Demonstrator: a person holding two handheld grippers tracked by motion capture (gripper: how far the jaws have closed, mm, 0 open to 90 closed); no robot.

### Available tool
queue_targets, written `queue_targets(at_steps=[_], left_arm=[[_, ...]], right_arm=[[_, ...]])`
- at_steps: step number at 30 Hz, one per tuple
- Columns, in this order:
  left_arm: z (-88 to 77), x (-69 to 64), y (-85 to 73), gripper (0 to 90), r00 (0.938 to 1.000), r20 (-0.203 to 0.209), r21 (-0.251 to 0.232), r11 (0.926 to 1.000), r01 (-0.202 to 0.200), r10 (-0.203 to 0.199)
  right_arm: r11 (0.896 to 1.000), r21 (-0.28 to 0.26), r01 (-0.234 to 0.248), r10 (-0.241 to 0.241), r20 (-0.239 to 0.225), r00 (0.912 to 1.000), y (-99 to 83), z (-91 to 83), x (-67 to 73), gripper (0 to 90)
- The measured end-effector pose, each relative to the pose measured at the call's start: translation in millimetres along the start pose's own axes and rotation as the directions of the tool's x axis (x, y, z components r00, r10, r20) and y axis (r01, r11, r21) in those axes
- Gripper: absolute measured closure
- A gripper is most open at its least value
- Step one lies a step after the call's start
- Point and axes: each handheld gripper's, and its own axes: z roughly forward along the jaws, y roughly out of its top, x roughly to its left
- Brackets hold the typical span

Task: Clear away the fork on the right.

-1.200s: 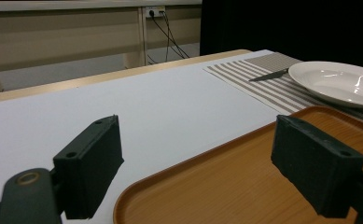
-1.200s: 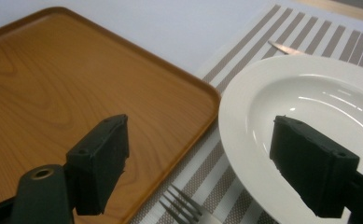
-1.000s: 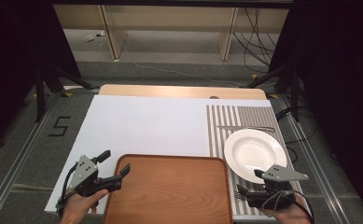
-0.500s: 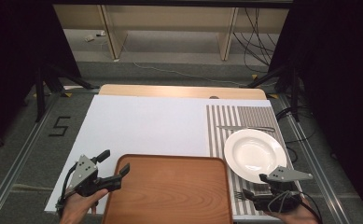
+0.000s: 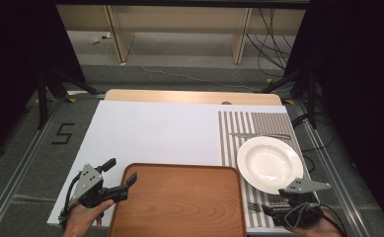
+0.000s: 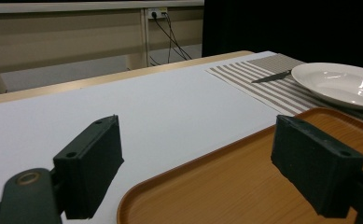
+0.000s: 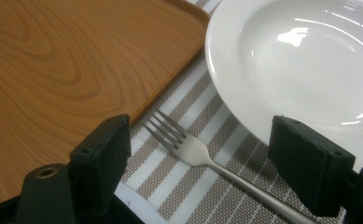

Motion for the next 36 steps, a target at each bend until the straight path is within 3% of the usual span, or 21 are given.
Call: queue_targets(at_steps=[3,4,5,7,8,11,14,17,19,21,22,24,30,31,34,36], left_arm=[[0.0,0.0,0.0,16.2,1.0,0.0,-0.001,1.0,-0.001,0.001],[0.0,0.0,0.0,16.1,1.0,0.0,-0.002,1.0,0.0,0.0],[0.0,0.0,0.0,16.1,1.0,-0.001,-0.002,1.0,-0.001,0.001],[0.1,0.0,0.0,16.1,1.0,0.001,-0.002,1.0,-0.002,0.002],[0.0,-0.1,0.0,16.1,1.0,-0.001,-0.003,1.0,-0.001,0.001],[0.0,0.0,0.0,16.2,1.0,-0.002,-0.003,1.0,-0.002,0.002],[0.0,-0.1,0.0,16.1,1.0,-0.001,-0.003,1.0,-0.003,0.003],[0.2,0.0,-0.1,16.1,1.0,0.0,-0.002,1.0,-0.007,0.007],[0.2,-0.1,-0.1,16.1,1.0,0.001,-0.003,1.0,-0.006,0.006],[0.4,0.1,-0.2,16.2,1.0,0.002,-0.001,1.0,-0.008,0.008],[0.6,-0.1,-0.3,16.2,1.0,0.0,0.001,1.0,-0.008,0.008],[0.7,-0.2,-0.4,16.2,1.0,0.001,0.002,1.0,-0.009,0.009],[1.4,-0.4,-0.8,16.2,1.0,-0.002,0.003,1.0,-0.004,0.004],[1.4,-0.3,-0.8,16.2,1.0,-0.003,0.004,1.0,-0.005,0.005],[1.6,-0.1,-0.9,16.2,1.0,-0.002,0.004,1.0,-0.006,0.006],[1.6,-0.3,-0.9,16.2,1.0,-0.002,0.004,1.0,-0.006,0.006]], right_arm=[[1.0,0.022,-0.016,0.016,0.002,0.9999,-1.8,-2.0,-1.7,22.5],[1.0,-0.003,-0.03,0.03,0.012,0.9995,-3.1,-0.9,-1.4,22.5],[1.0,0.021,-0.006,0.006,0.012,0.9999,-3.5,-2.4,-4.1,22.6],[0.999,0.036,-0.033,0.033,0.014,0.9994,-4.4,-3.8,-4.0,22.6],[0.999,0.041,-0.007,0.007,0.016,0.9998,-5.7,-3.9,-6.6,22.6],[0.998,0.047,-0.041,0.04,0.022,0.9989,-8.5,-3.7,-7.6,22.6],[0.996,0.086,-0.036,0.033,0.035,0.9989,-11.7,-2.9,-11.2,22.8],[0.996,0.081,-0.046,0.041,0.05,0.9979,-13.6,0.4,-12.0,22.9],[0.992,0.123,-0.042,0.037,0.046,0.9983,-14.5,0.7,-14.9,23.0],[0.991,0.125,-0.046,0.038,0.061,0.9974,-16.4,3.9,-18.0,23.2],[0.985,0.154,-0.075,0.064,0.074,0.9952,-17.4,5.5,-19.0,23.5],[0.985,0.156,-0.071,0.06,0.077,0.9952,-18.0,7.2,-21.1,23.6],[0.97,0.23,-0.076,0.057,0.086,0.9947,-19.7,13.5,-31.3,24.4],[0.967,0.237,-0.098,0.078,0.09,0.9928,-19.6,14.4,-31.1,24.4],[0.962,0.252,-0.104,0.083,0.094,0.9921,-20.2,18.4,-38.3,25.6],[0.961,0.262,-0.086,0.065,0.087,0.994,-20.5,21.2,-42.0,26.0]])
